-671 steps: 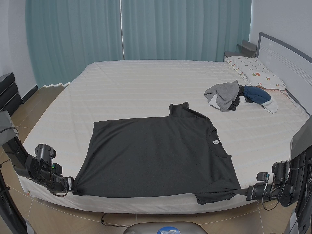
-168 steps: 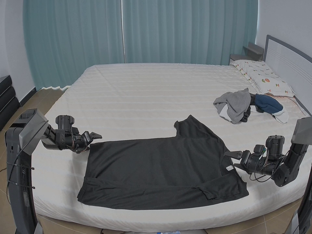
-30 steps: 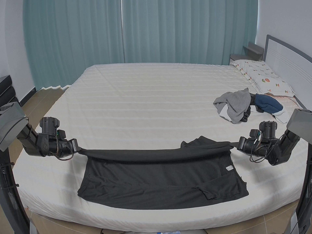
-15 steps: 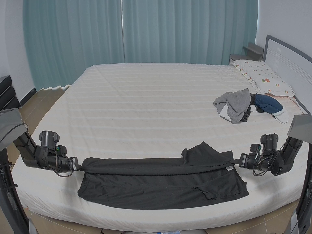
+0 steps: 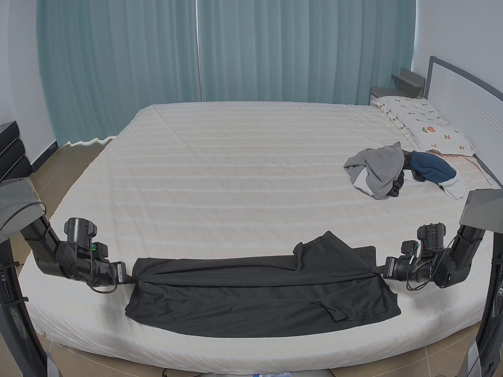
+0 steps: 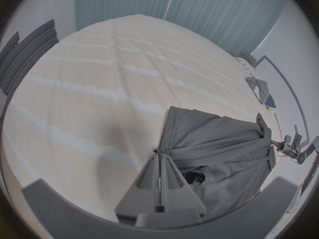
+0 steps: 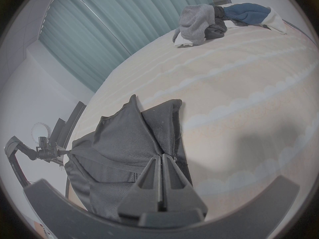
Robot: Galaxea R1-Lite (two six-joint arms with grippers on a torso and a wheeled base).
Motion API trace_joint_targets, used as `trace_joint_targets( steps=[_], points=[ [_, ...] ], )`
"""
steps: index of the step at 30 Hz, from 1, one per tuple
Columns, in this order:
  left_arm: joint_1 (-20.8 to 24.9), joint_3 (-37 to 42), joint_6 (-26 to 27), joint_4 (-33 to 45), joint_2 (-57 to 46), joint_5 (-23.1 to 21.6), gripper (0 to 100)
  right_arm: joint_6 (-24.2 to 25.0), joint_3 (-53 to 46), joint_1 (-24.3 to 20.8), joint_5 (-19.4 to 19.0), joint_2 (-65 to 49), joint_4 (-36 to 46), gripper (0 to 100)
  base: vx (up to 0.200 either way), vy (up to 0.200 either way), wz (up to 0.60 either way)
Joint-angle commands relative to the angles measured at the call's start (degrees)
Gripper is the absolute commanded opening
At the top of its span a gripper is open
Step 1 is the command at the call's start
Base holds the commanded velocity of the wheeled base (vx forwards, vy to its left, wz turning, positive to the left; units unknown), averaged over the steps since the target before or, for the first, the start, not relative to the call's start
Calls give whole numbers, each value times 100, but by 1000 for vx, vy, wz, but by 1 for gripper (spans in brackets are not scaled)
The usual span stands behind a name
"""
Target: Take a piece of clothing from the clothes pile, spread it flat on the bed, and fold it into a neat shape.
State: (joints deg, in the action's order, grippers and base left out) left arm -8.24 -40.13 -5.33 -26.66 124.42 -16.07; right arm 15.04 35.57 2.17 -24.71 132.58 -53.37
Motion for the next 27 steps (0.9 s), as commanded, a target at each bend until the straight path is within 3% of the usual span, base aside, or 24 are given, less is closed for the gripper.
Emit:
trace_joint_targets(
  steps=[1,26,27],
  points=[
    [-2,76,23,12,-49,7,0,-1,-24,29,1,39,2,0,0,0,0],
    [68,251,14,311,-330,7,0,-72,-42,135,-7,4,11,0,0,0,0],
    [95,260,14,311,-330,7,100,-72,-42,126,-7,4,11,0,0,0,0]
  ],
)
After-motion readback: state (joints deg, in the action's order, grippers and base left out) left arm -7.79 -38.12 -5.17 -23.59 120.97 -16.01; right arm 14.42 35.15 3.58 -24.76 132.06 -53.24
